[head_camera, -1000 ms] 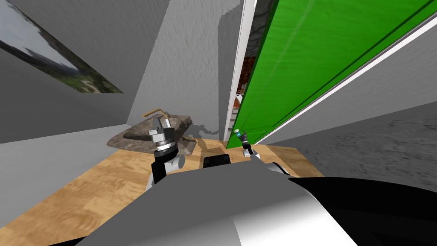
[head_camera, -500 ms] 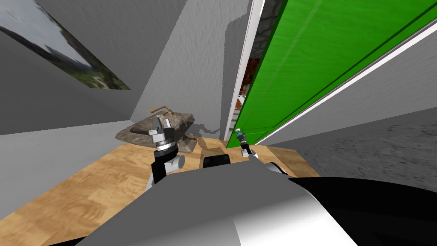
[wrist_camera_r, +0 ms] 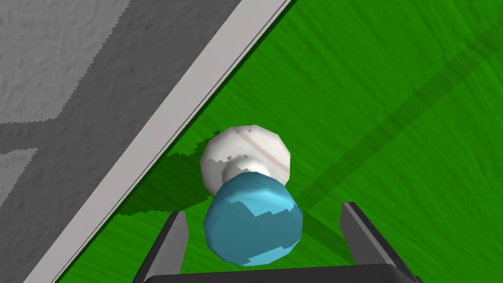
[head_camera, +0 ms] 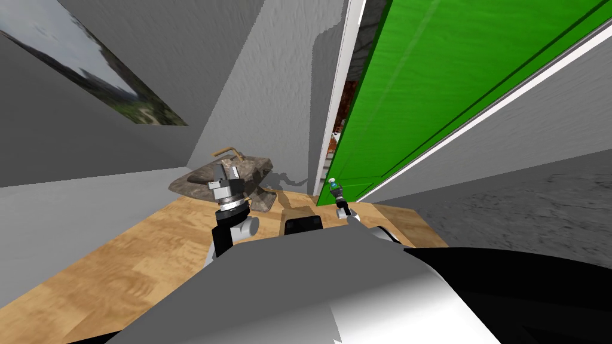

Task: Pull the door open

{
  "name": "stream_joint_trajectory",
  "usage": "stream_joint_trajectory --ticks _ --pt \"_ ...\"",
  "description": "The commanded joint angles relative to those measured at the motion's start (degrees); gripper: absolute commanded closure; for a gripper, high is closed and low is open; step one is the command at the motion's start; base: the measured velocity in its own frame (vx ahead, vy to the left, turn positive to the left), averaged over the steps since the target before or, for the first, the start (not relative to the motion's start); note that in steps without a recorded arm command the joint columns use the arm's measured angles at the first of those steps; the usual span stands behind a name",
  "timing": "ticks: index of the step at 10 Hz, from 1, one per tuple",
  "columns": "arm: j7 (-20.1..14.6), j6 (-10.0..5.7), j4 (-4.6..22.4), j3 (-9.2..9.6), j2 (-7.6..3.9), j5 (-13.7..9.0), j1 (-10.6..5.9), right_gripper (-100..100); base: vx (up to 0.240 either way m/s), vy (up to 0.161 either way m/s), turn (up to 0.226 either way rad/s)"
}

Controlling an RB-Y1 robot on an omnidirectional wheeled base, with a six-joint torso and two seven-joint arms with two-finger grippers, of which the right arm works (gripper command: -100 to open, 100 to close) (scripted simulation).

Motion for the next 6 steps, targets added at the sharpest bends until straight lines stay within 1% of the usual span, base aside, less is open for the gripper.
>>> stream_joint_trajectory --ticks 1,3,4,5,6 --pt "-2.0 0.25 -0.3 0.28 0.12 -0.4 0.07 -100 -0.06 -0.021 0.016" --pt "-5.7 0.61 -0.6 1.23 0.58 -1.8 -0.1 -100 -0.062 -0.026 0.03" --pt "-6.7 0.61 -0.6 1.23 0.58 -1.8 -0.1 -100 -0.054 -0.029 0.022" --pt "-8.8 0.79 -0.8 1.71 0.8 -2.5 -0.18 -100 -0.069 -0.023 0.027" --pt "-9.1 0.79 -0.8 1.71 0.8 -2.5 -0.18 -100 -0.049 -0.021 0.013"
